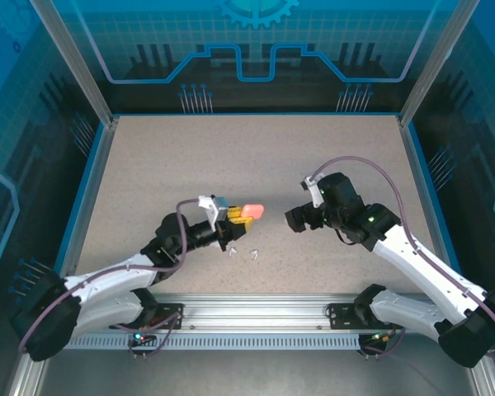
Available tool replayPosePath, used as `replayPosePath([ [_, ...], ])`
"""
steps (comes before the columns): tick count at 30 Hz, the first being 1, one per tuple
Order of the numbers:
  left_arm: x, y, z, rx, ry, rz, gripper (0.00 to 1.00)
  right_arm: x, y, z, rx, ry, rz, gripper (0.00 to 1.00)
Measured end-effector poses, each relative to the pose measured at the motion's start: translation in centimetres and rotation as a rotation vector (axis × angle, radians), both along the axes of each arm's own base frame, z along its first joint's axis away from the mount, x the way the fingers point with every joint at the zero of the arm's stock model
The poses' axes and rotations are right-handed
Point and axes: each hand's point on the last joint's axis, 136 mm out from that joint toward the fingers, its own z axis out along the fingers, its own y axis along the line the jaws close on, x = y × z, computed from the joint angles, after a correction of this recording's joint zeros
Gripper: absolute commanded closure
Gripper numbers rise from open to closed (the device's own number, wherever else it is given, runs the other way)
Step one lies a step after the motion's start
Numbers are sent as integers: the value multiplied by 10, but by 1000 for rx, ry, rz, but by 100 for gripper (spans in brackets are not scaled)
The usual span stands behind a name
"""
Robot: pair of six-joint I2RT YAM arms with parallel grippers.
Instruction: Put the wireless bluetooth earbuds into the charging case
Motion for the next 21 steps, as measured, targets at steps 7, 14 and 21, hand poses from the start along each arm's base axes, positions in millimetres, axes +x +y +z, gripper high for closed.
replayPosePath([
  [7, 46, -25, -57, 110, 263, 75, 100, -9, -38, -20, -94, 29, -120, 0],
  [14, 67, -41, -124, 189, 523, 122, 100, -16, -48, -13, -69, -14, -143, 0],
  [21, 72, -46, -161, 209, 673, 159, 96, -21, -53, -11, -57, -30, -153, 0],
])
